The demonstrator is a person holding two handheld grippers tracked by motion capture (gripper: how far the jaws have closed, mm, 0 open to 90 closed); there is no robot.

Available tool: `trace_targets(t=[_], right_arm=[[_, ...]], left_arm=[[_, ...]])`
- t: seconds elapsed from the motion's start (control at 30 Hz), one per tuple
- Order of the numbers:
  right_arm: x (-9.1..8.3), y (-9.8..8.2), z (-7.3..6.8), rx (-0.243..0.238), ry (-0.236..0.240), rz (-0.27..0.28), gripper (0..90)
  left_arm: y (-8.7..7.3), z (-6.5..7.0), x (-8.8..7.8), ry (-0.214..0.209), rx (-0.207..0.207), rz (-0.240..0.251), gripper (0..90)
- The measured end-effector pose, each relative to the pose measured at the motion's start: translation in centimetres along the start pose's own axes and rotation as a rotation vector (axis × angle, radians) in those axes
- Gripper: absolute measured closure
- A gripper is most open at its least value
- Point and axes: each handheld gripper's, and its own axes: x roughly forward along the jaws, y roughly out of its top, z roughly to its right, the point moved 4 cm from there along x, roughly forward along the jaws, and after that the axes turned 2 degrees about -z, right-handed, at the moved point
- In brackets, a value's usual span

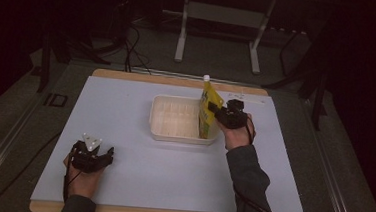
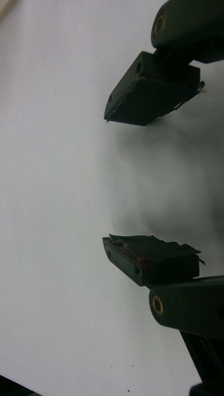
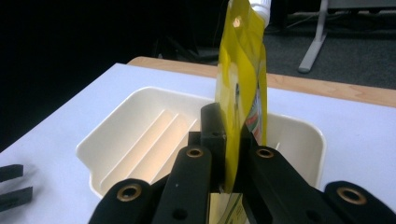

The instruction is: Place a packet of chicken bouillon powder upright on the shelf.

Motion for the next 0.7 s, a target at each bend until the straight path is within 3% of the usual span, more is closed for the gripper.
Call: trace_targets(t=[0.3,0.43,0.53,0.7], right_arm=[[-0.1,-0.1,-0.1,-0.016,-0.028,-0.041,88.1],[-0.2,0.0,-0.3,-0.069,-0.066,-0.068,75.1],[-0.5,0.1,-0.6,-0.106,-0.068,-0.076,66.7],[-0.9,0.2,-1.1,-0.119,-0.051,-0.142,53.3]], left_arm=[[0.0,0.0,0.0,-0.001,-0.003,0.000,33.1],[0.0,0.0,0.0,-0.001,-0.002,-0.003,33.1],[0.0,0.0,0.0,0.000,-0.002,0.001,33.1],[0.0,0.0,0.0,-0.001,-0.004,0.000,33.1]])
